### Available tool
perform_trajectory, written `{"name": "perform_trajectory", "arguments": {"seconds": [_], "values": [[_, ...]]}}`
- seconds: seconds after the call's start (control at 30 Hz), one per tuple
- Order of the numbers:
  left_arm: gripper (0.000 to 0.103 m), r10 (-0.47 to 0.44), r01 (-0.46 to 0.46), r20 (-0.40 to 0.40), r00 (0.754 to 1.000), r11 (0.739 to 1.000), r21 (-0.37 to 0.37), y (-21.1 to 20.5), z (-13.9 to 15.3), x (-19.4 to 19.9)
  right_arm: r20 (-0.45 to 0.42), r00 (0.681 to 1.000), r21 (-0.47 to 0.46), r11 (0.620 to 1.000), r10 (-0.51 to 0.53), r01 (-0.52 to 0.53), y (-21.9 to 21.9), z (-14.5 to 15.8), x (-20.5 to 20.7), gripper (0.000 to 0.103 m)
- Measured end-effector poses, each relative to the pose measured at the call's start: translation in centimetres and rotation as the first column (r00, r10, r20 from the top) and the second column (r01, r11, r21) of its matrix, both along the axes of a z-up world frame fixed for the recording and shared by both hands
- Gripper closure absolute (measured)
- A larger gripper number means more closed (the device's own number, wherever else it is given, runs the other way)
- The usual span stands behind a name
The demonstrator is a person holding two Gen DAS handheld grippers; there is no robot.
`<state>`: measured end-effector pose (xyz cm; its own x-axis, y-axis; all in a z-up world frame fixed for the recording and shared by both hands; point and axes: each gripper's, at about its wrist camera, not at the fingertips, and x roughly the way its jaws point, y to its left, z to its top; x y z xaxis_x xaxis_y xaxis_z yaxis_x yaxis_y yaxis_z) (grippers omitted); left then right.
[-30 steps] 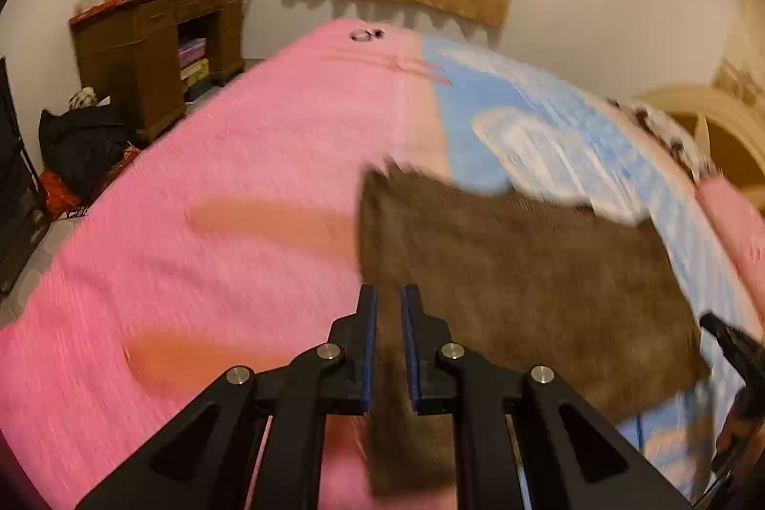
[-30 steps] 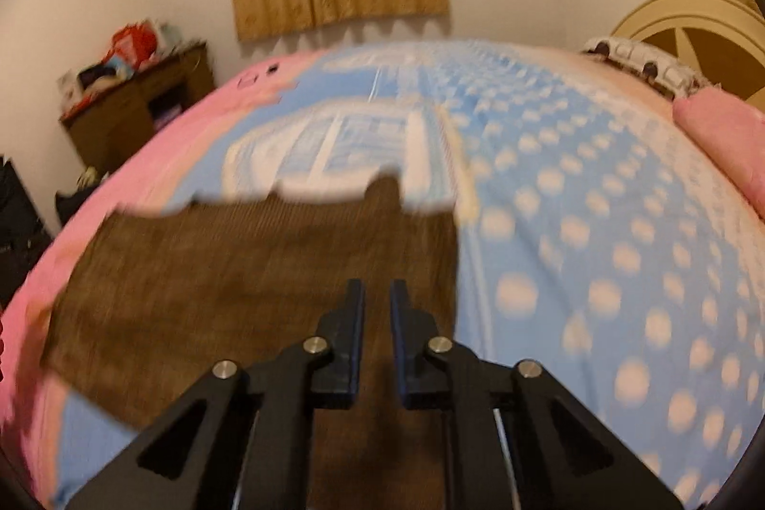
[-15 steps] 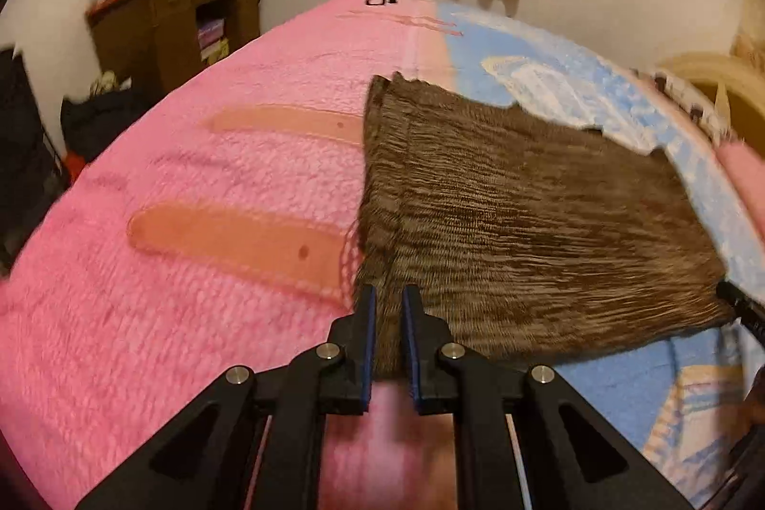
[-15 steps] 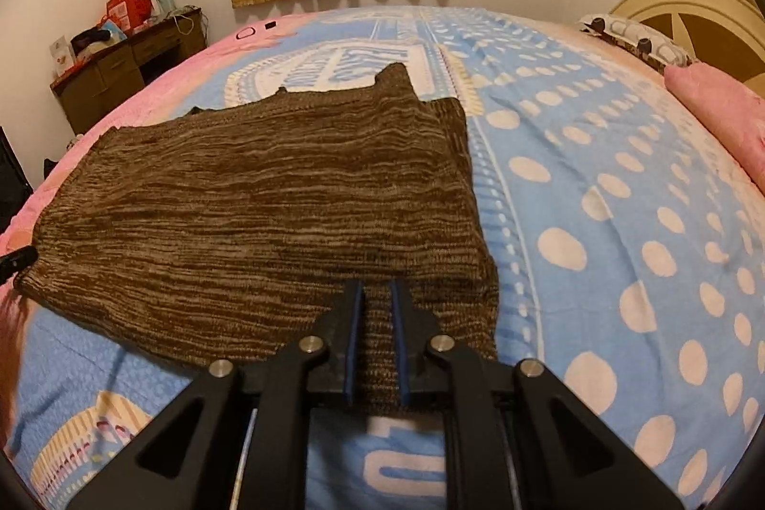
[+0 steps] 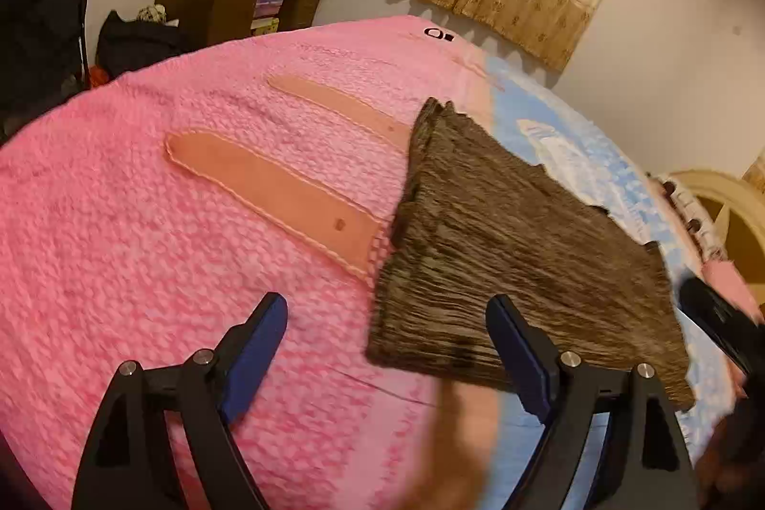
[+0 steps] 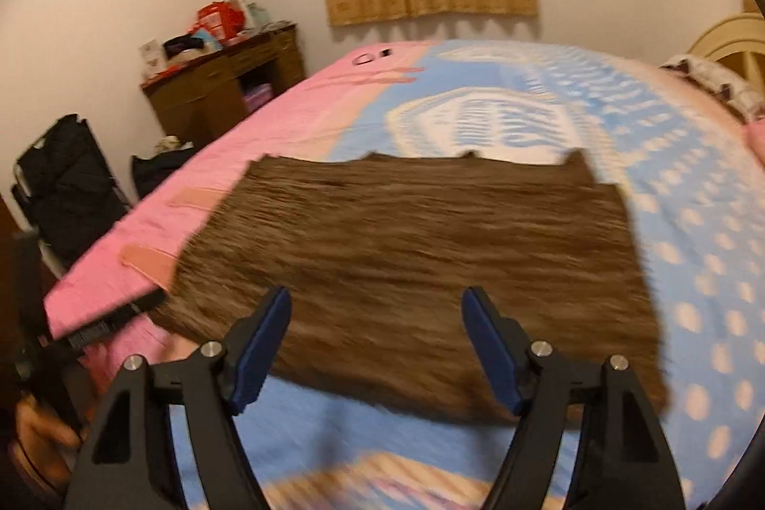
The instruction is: Fold small clothes
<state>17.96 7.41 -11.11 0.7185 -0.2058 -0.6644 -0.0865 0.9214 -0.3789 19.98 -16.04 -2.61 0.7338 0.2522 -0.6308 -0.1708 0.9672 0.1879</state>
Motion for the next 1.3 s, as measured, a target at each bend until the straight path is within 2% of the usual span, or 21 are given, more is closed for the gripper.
{"name": "perform_trajectory", "arguments": {"seconds": [0.13,0.2,0.27,0.3,0.4,0.53,0.6,0.67,0.73,0.77,0.83,0.9,0.93,1.0,1.13,1.3], "values": [[0.018,0.006,-0.006,0.014,1.000,1.000,-0.006,-0.8,-0.2,-0.3,-0.042,0.994,0.042,0.994,0.099,-0.097,4.7,0.1,4.8,0.026],[0.021,0.006,-0.004,0.029,1.000,0.999,-0.041,-0.6,-0.4,-0.3,-0.083,0.987,0.068,0.989,0.136,-0.131,6.9,-0.1,7.3,0.026],[0.065,-0.003,0.005,0.028,1.000,0.997,-0.079,-0.2,-0.7,0.0,-0.116,0.980,0.095,0.984,0.162,-0.152,9.0,-0.3,10.0,0.026],[0.067,-0.009,0.010,0.008,1.000,0.996,-0.091,0.1,-1.1,0.4,-0.132,0.976,0.093,0.982,0.175,-0.164,9.9,-0.6,10.9,0.026],[0.067,-0.023,0.026,0.021,1.000,0.988,-0.151,0.9,-1.6,0.6,-0.165,0.969,0.051,0.983,0.182,-0.176,13.0,-1.8,13.2,0.026],[0.066,-0.007,0.013,0.049,0.999,0.991,-0.133,0.4,-1.9,0.4,-0.212,0.960,-0.012,0.981,0.186,-0.193,16.0,-3.8,15.4,0.026],[0.065,-0.007,0.014,0.049,0.999,0.988,-0.156,0.4,-2.0,0.4,-0.245,0.951,-0.040,0.978,0.187,-0.202,17.0,-4.8,16.2,0.025],[0.065,-0.006,0.015,0.049,0.999,0.984,-0.177,0.3,-2.1,0.4,-0.251,0.953,-0.125,0.970,0.171,-0.207,18.2,-5.6,16.3,0.021],[0.065,-0.009,0.017,0.049,0.999,0.985,-0.169,0.2,-2.1,0.4,-0.244,0.953,-0.235,0.943,0.176,-0.235,19.6,-6.1,16.0,0.021],[0.065,-0.011,0.019,0.047,0.999,0.985,-0.170,0.2,-2.0,0.4,-0.241,0.954,-0.284,0.927,0.180,-0.247,20.2,-6.2,15.8,0.023],[0.066,-0.023,0.031,0.047,0.999,0.985,-0.172,0.2,-2.0,0.5,-0.247,0.953,-0.297,0.923,0.175,-0.246,20.3,-6.1,15.6,0.034],[0.078,-0.024,0.031,0.043,0.999,0.986,-0.167,0.5,-1.9,0.9,-0.253,0.958,-0.305,0.928,0.136,-0.212,19.6,-5.7,15.8,0.061],[0.089,-0.029,0.035,0.039,0.999,0.985,-0.169,0.5,-1.9,1.0,-0.258,0.958,-0.292,0.935,0.126,-0.202,19.2,-5.6,15.8,0.065],[0.089,-0.042,0.047,0.030,0.999,0.984,-0.171,0.3,-1.8,1.3,-0.260,0.959,-0.258,0.948,0.115,-0.184,18.2,-5.4,15.9,0.078],[0.091,-0.074,0.078,0.038,0.997,0.989,-0.128,-0.7,-0.7,1.2,-0.248,0.961,-0.205,0.962,0.126,-0.179,17.3,-5.1,15.4,0.082],[0.091,-0.113,0.121,0.091,0.989,0.989,-0.081,-2.1,1.2,0.2,-0.216,0.967,-0.041,0.988,0.134,-0.146,14.3,-3.2,14.9,0.083]]}}
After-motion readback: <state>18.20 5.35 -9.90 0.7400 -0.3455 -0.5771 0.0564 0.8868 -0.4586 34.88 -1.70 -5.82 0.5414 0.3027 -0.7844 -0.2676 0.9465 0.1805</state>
